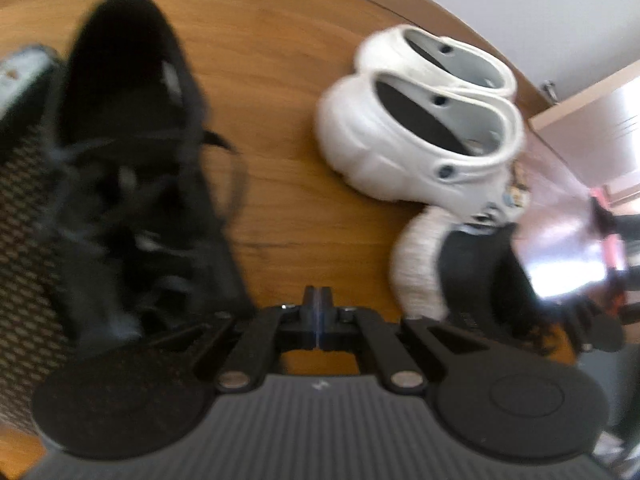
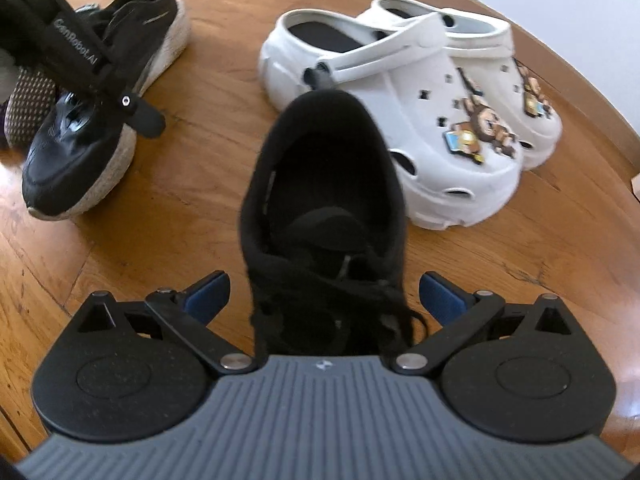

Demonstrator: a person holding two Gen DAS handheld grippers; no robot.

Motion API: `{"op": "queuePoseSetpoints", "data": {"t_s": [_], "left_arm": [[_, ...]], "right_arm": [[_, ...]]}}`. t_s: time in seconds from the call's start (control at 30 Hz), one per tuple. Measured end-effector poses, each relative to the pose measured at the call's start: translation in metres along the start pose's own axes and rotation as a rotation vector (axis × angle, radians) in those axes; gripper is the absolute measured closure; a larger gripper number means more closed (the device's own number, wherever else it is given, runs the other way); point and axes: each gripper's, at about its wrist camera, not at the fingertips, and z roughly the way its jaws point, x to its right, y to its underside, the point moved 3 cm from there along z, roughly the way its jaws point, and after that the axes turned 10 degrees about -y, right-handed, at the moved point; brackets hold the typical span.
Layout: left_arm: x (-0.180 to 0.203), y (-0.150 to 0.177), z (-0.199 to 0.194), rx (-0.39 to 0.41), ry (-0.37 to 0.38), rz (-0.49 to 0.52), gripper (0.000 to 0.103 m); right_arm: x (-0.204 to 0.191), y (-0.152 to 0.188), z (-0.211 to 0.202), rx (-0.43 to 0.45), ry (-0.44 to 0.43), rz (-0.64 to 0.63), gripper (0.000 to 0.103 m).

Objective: Organize scattered shoes
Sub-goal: 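Grasp the second black sneaker by its heel with the right tool and place it beside its mate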

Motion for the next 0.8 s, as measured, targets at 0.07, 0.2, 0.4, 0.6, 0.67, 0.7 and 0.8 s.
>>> {"op": "queuePoseSetpoints", "data": {"t_s": [0.07,0.2,0.4,0.6,0.67,0.7,0.8], "left_arm": [[-0.006,0.003,-0.001,0.018,-0.031,0.015,0.103],[-0.006,0.008,-0.003,0.048,-0.054,0.054,0.103],[-0.009,0.011,-0.008,0.070,-0.066,0.071,0.103],[-0.014,0.011,-0.023,0.090,-0.023,0.096,0.103],[-0.018,0.010,-0.029,0.095,-0.011,0.091,0.103],[-0.022,0.008,-0.035,0.101,-0.003,0.081,0.103],[-0.032,0.003,-0.048,0.119,0.003,0.041,0.103]], "right_arm": [[-0.003,0.000,0.003,-0.009,0.015,-0.018,0.022],[-0.005,-0.002,0.002,-0.018,0.047,-0.043,0.049],[-0.012,-0.009,0.004,-0.016,0.025,-0.048,0.053],[-0.037,-0.035,0.012,-0.009,-0.030,-0.040,0.053],[-0.045,-0.046,0.017,-0.012,-0.040,-0.024,0.053],[-0.047,-0.050,0.019,-0.014,-0.040,-0.019,0.053],[-0.052,-0.064,0.025,-0.013,-0.045,0.025,0.053]]}}
